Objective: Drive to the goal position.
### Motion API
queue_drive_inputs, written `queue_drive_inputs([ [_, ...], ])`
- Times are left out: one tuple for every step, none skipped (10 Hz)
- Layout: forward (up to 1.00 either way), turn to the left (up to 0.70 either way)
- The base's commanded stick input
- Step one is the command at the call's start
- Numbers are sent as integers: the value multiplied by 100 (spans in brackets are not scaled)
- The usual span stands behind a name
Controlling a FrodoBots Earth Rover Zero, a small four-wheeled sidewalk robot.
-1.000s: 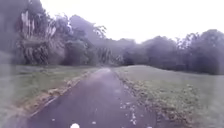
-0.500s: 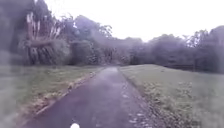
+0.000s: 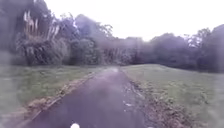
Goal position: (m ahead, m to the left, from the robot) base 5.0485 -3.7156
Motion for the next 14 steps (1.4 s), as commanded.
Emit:
queue_drive_inputs([
  [70, 0],
  [70, 0],
  [70, -35],
  [70, -19],
  [70, -4],
  [70, 0],
  [70, 0],
  [70, 0],
  [70, 0],
  [70, 0],
  [70, 0],
  [70, 0],
  [70, 0],
  [70, 0],
])
